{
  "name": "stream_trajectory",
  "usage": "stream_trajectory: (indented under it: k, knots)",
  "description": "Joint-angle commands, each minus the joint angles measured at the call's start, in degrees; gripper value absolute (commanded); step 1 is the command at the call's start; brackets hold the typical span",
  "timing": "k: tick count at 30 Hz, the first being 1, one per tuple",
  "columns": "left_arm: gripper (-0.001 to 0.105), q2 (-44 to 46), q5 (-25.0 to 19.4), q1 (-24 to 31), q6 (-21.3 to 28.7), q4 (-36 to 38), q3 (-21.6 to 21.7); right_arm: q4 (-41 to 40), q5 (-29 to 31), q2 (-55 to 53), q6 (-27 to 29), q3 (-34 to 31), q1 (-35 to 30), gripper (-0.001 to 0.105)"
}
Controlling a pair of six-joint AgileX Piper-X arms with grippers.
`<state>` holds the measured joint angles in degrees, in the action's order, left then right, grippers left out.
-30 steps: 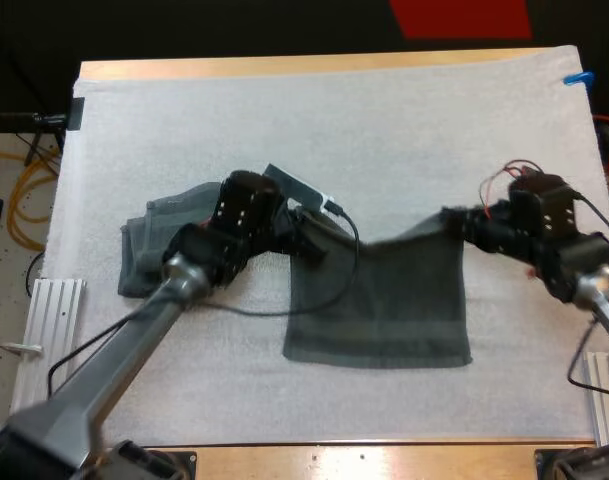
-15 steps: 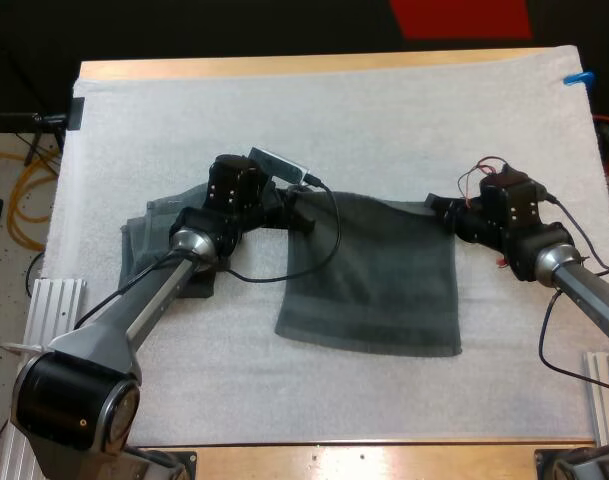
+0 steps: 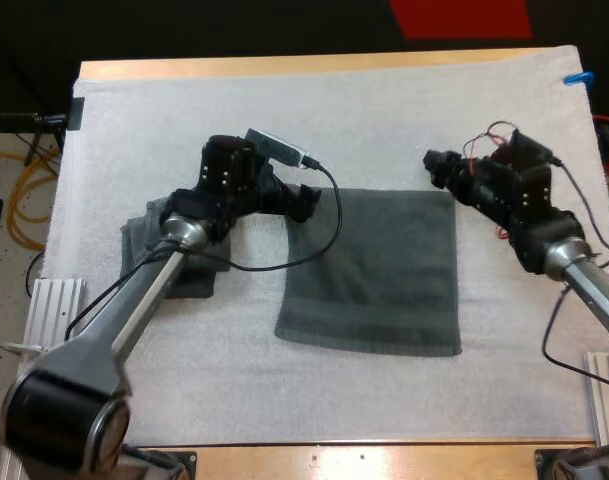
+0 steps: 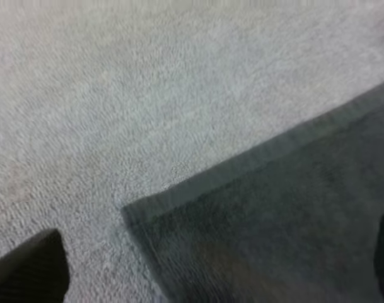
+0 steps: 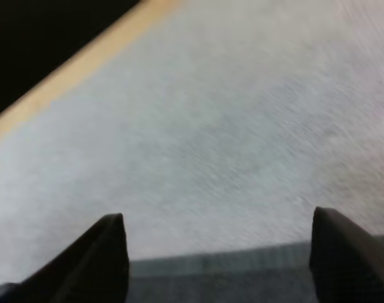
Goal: Pick towel from pile fold and stack
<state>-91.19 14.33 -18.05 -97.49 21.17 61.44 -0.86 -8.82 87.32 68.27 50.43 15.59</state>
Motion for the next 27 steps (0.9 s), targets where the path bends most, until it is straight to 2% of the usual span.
stream_trajectory:
  k: [1, 6, 13, 17, 20, 27]
  knots:
    - [0.098, 2.9, 0.5, 0.1, 0.4, 2.0, 0.7, -1.8, -0.9, -3.4, 1.0, 0.8, -0.1, 0.061]
    - [0.098, 11.5, 0.9, -0.1, 0.4, 8.9, 0.7, -13.4, 0.0, -12.9, 6.9, 0.8, -0.1, 0.061]
    - [0.098, 22.6, 0.9, -1.8, 0.4, 22.0, 0.3, -37.1, 1.3, -27.4, 11.6, 0.8, 0.0, 0.061]
    - [0.098, 28.3, 0.9, -4.9, -0.3, 26.4, -3.1, -49.3, 1.3, -34.7, 11.7, 0.2, 0.0, 0.061]
    - [0.098, 32.0, 0.9, -8.2, -2.1, 27.3, -7.1, -54.9, 1.3, -39.0, 11.5, -1.5, 0.0, 0.061]
    - [0.098, 38.1, 0.6, -14.7, -7.9, 27.5, -15.5, -60.3, 0.1, -46.4, 9.7, -10.0, 0.0, 0.061]
